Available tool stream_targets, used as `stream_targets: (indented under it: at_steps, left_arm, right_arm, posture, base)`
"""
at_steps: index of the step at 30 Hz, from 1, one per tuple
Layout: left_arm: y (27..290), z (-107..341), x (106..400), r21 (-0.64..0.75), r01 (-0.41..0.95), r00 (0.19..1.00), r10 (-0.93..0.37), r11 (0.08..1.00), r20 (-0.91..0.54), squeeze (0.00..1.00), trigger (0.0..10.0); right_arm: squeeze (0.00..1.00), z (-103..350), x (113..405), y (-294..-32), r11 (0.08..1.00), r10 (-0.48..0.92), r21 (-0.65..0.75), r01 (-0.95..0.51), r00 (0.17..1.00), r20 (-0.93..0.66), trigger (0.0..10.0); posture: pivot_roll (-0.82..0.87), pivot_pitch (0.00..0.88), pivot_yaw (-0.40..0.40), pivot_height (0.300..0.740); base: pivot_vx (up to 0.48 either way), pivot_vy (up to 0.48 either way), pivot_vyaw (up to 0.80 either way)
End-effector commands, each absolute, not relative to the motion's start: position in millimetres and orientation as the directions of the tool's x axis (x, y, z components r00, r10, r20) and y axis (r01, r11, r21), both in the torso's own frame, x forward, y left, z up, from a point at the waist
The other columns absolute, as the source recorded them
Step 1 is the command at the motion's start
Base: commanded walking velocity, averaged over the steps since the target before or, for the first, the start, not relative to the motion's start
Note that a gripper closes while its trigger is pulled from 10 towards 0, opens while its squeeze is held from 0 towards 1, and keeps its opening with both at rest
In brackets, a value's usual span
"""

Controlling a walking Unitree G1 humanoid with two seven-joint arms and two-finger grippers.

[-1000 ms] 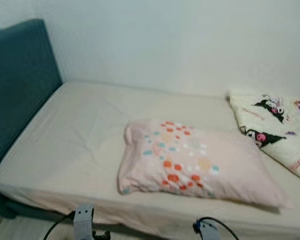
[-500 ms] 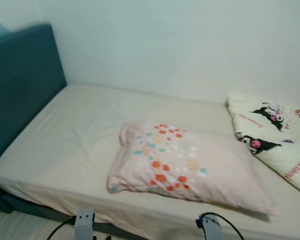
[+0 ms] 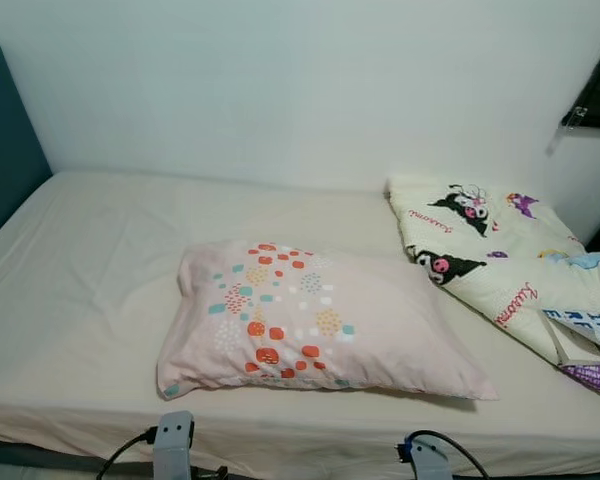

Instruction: Clean up the room

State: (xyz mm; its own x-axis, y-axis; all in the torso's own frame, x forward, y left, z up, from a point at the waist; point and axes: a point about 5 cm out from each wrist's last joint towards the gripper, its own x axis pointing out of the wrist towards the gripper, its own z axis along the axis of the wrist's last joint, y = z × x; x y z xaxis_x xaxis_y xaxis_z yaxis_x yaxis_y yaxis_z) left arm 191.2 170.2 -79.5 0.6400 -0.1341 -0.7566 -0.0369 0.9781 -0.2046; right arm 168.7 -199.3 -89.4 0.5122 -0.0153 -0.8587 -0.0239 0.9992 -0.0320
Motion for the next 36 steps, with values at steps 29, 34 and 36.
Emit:
stream_targets:
  at_steps: [29,34,36]
  left_arm:
    - [157.4,-55.2,231.1,-0.268,0.013,0.752,-0.186,0.963,-0.632,0.00,10.0]
    - [155.1,-50.3,239.1,-0.277,0.003,0.768,-0.179,0.961,-0.615,0.00,10.0]
    - [152.1,-45.8,245.4,-0.293,0.010,0.780,-0.191,0.956,-0.596,0.00,10.0]
  right_arm:
    - [0.00,-89.0,170.0,-199.8,0.999,-0.032,-0.043,-0.011,0.511,-0.859,10.0]
    - [0.00,-88.9,169.6,-201.5,0.999,-0.034,-0.044,-0.006,0.510,-0.859,10.0]
    - [0.00,-88.6,169.3,-203.7,0.999,-0.036,-0.045,-0.004,0.510,-0.860,10.0]
  posture:
    - [-0.02,0.000,-0.086,0.740]
    - [-0.02,0.000,-0.086,0.740]
    - [-0.02,0.000,-0.085,0.740]
  base:
    - [0.000,-0.306,0.00]
    - [0.000,-0.088,0.00]
    - [0.000,0.000,0.00]
